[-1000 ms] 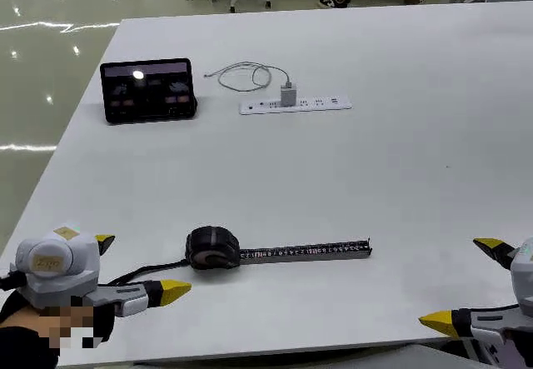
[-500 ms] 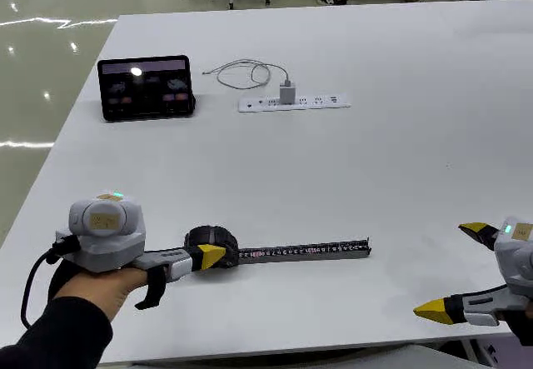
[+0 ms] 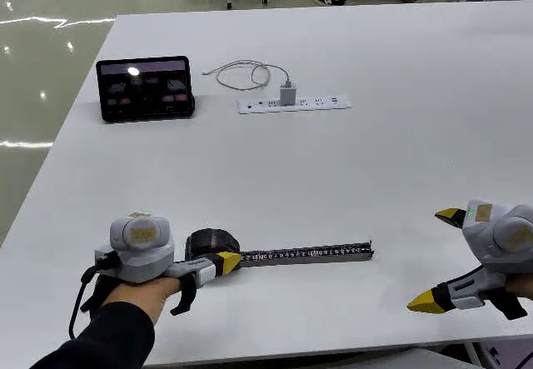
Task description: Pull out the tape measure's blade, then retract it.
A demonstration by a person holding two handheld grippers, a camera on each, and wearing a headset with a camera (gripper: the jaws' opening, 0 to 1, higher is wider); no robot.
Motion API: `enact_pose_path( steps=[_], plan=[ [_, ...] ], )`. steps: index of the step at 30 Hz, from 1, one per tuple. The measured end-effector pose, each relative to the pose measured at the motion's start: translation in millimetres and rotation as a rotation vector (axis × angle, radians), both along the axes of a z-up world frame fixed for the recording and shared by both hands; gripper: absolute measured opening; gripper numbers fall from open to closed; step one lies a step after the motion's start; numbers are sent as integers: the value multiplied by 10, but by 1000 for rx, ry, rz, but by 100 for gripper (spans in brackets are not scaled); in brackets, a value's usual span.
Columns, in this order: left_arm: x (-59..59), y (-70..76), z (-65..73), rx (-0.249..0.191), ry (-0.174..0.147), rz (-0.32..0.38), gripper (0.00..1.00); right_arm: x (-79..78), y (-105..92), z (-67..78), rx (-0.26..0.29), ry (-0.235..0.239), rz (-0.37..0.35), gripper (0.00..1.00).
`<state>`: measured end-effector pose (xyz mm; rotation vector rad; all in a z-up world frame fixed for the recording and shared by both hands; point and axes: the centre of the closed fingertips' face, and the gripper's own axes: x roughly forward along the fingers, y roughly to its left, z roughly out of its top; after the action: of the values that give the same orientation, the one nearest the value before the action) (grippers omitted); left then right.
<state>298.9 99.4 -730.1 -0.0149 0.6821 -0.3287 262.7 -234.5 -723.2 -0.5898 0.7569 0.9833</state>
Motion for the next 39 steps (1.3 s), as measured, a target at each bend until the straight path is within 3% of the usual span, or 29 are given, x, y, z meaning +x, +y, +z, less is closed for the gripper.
enact_pose_path(
  steps=[1, 5, 9, 10, 12, 15, 17, 19, 21, 23, 25, 27, 28, 34, 37, 39],
  plan=[
    [26, -35, 32, -12, -28, -8, 100, 29, 18, -3, -7, 2, 13, 100],
    [82, -7, 39, -10, -50, 9, 100, 147, 51, 2, -28, 1, 37, 100],
    [107, 54, -46, 100, -52, 10, 100, 276, 116, 19, -38, 8, 61, 100],
    [116, 37, -59, 106, -50, 10, 100, 295, 130, 12, -45, 9, 70, 100],
    [132, -24, -79, 105, -57, 14, 100, 339, 182, 0, -55, 12, 90, 100],
    [132, -116, -122, 72, -41, 13, 100, 362, 260, -31, -69, 31, 131, 100],
    [119, -154, -142, 65, -32, 13, 100, 370, 302, -88, -70, 67, 151, 100],
    [113, -167, -143, 62, -33, 16, 100, 393, 325, -151, -94, 74, 183, 100],
    [137, -181, -142, 16, -42, 35, 100, 407, 374, -188, -100, 85, 199, 100],
    [174, -157, -128, -3, -57, 52, 100, 450, 397, -242, -95, 96, 209, 100],
    [194, -136, -154, -6, -60, 65, 100, 446, 410, -290, -89, 123, 218, 100],
    [138, -130, -284, 29, -16, 43, 100, 462, 425, -333, -94, 129, 236, 100],
    [129, -129, -324, 45, -10, 34, 100, 457, 435, -352, -104, 134, 246, 100],
    [164, -108, -260, 35, -37, 45, 100, 515, 437, -467, -138, 130, 296, 96],
    [177, -119, -240, 27, -44, 47, 100, 498, 431, -506, -159, 135, 338, 82],
    [181, -126, -245, 26, -45, 47, 100, 487, 457, -527, -169, 121, 361, 78]
  ],
)
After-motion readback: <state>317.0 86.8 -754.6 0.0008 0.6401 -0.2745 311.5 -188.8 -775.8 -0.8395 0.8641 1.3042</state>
